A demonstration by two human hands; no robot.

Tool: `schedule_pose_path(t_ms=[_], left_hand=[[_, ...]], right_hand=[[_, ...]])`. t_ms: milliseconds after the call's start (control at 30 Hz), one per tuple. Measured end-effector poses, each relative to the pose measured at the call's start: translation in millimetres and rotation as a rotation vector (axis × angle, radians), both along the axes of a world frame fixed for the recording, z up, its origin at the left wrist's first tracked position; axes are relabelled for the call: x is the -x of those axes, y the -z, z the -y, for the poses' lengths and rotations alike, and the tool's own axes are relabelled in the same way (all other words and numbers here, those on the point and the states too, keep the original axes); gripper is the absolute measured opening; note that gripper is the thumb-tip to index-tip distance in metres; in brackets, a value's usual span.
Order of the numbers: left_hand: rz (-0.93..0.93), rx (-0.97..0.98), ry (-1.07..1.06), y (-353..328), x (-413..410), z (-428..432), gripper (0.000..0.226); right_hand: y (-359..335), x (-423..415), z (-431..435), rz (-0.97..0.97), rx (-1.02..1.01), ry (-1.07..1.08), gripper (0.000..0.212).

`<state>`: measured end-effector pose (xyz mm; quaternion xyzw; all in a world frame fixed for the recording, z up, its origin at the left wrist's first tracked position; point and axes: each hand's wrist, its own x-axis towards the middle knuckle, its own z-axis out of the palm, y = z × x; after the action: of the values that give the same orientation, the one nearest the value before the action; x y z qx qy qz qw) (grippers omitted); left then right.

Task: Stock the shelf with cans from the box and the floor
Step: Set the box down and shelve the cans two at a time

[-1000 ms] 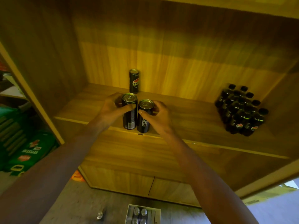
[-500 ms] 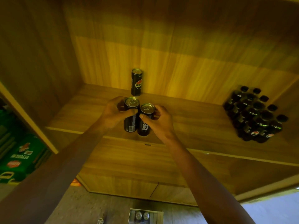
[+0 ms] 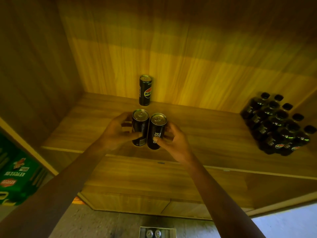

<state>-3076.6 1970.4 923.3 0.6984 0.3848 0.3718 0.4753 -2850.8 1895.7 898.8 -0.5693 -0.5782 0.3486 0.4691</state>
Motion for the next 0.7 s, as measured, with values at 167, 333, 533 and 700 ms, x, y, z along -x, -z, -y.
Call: schedule_pose_path(t_ms=[167,333,533,700], left_hand=[[-0.067,-0.032,-0.052,4,-9,-9,0.057],[-0.119,-0.061,-0.129,6,-25,-32,0.056],[-0.146,-0.065,-0.188,5,-42,-73,0.058],[-0.148,-0.055,-0.248,3,-53,-103,0.050]], right_hand=[[5,2,-8,0.024,-0.008,0.036,0.051],[5,2,-27,0.058,0.004,0.095,0.051],[1,-1,-72,0.031,-0.004,0.148,0.047],[1,-6,-116,0.088,-0.038,0.220,0.053]])
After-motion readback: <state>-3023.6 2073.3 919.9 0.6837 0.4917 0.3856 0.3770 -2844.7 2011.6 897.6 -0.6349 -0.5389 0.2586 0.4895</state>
